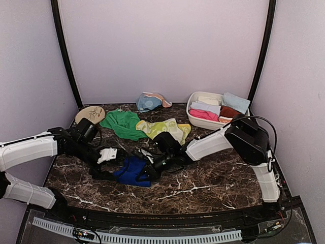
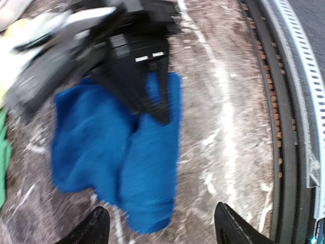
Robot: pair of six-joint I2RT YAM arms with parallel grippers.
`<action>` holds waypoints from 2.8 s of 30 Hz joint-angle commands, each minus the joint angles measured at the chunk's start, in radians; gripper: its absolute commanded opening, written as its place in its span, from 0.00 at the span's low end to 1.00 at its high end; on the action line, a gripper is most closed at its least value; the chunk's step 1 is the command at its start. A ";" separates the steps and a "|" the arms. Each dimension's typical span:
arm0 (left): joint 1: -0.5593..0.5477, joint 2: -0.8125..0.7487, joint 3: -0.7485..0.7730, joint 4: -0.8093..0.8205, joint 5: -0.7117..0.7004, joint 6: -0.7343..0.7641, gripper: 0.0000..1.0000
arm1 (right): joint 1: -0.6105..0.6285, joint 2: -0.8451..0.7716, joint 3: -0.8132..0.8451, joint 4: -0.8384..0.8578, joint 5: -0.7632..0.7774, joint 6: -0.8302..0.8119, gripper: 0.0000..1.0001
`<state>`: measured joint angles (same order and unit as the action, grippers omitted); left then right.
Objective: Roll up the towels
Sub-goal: Roll the towel at the center of the board.
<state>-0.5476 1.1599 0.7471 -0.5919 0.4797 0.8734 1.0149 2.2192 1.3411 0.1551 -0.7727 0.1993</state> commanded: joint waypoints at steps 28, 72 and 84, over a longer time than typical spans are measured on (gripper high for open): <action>-0.123 0.441 0.113 0.035 0.030 -0.085 0.00 | -0.043 -0.233 -0.409 0.267 0.332 0.298 1.00; 0.019 0.771 0.379 -0.162 0.123 -0.117 0.01 | 0.324 -0.132 -0.358 0.490 1.040 -0.965 0.55; 0.084 0.671 0.345 -0.137 0.125 -0.078 0.24 | 0.239 -0.069 -0.144 0.043 0.787 -0.792 0.11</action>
<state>-0.5182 1.8786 1.1275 -0.8082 0.7322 0.7620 1.2797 2.1071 1.1084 0.4759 0.2024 -0.7086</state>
